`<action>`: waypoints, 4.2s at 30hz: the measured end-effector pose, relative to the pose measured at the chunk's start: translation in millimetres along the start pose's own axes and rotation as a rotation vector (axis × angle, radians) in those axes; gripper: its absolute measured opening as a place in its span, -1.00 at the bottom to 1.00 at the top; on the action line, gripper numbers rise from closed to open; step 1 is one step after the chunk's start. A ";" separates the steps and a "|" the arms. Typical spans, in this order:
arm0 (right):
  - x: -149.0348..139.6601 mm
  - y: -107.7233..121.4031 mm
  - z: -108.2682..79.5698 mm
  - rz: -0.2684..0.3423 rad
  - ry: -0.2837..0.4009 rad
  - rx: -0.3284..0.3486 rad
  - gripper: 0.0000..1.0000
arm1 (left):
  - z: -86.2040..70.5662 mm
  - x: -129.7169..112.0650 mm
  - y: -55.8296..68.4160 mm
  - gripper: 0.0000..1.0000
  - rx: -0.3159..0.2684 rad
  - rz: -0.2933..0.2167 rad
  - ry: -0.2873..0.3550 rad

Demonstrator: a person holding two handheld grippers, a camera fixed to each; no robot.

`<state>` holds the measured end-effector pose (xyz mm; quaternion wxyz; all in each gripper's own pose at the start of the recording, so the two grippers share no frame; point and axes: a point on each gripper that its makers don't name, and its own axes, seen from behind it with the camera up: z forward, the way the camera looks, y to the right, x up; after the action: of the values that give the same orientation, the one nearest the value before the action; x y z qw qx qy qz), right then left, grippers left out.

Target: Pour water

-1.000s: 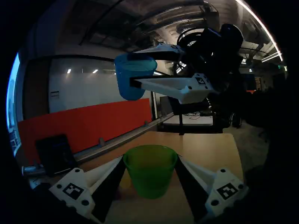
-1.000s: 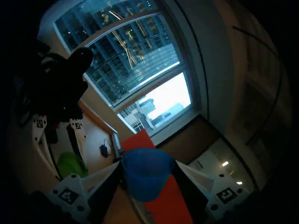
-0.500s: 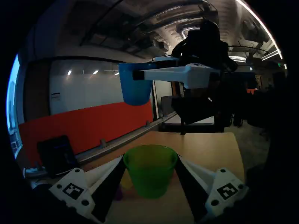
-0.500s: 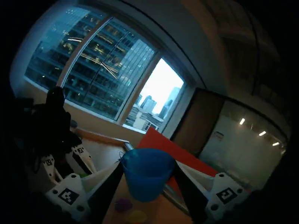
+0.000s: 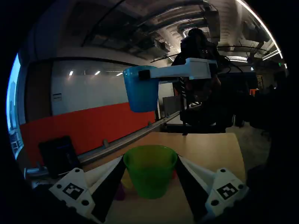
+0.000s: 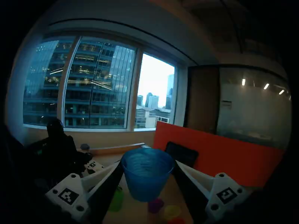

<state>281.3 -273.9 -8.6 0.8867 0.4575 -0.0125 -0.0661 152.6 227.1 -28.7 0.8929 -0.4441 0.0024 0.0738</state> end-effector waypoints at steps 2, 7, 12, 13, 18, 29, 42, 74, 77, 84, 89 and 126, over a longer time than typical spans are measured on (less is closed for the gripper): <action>-0.6 -1.7 0.3 0.012 -0.003 0.005 0.85 | -0.2 -0.1 -0.5 0.76 0.001 0.001 0.000; -0.8 -1.7 1.4 0.005 -0.006 0.002 0.86 | -1.0 0.0 -1.9 0.76 0.003 -0.002 0.001; -2.1 -3.6 1.4 0.005 -0.007 0.005 0.86 | -2.3 -0.7 -6.0 0.76 0.010 -0.003 -0.001; -3.3 -3.2 1.2 0.003 -0.006 0.006 0.86 | -2.7 -1.1 -6.9 0.76 0.012 -0.004 -0.001; -12.5 -1.2 -0.3 -0.001 -0.016 0.002 0.86 | -5.1 -4.8 -9.9 0.76 0.015 -0.005 -0.010; -45.2 8.1 -6.2 0.003 -0.052 -0.019 0.87 | -7.0 -25.5 -21.1 0.76 0.047 -0.001 -0.073; -101.4 18.4 -17.2 0.013 -0.108 -0.032 0.88 | -4.1 -64.3 -27.9 0.76 0.059 -0.011 -0.176; -239.7 -7.0 -21.2 0.051 -0.326 0.050 0.89 | -2.6 -176.5 -17.4 0.76 0.004 -0.026 -0.462; -250.1 -9.9 -20.5 0.056 -0.349 0.061 0.89 | -2.6 -184.8 -16.4 0.77 -0.005 -0.025 -0.485; -273.3 -12.9 -18.5 0.054 -0.401 0.074 0.90 | -2.5 -201.3 -13.5 0.76 -0.030 -0.029 -0.529; -288.4 -12.4 -16.9 0.050 -0.432 0.075 0.91 | -0.8 -211.0 -13.1 0.77 -0.038 -0.032 -0.544; -342.0 -28.1 -14.4 0.064 -0.523 0.096 0.91 | -11.0 -240.2 -14.8 0.86 -0.054 -0.101 -0.587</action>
<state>-59.3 -234.3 -26.7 0.8322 0.4658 -0.2586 -0.1535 -82.3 178.5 -6.8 0.8458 -0.4271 -0.2797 0.1546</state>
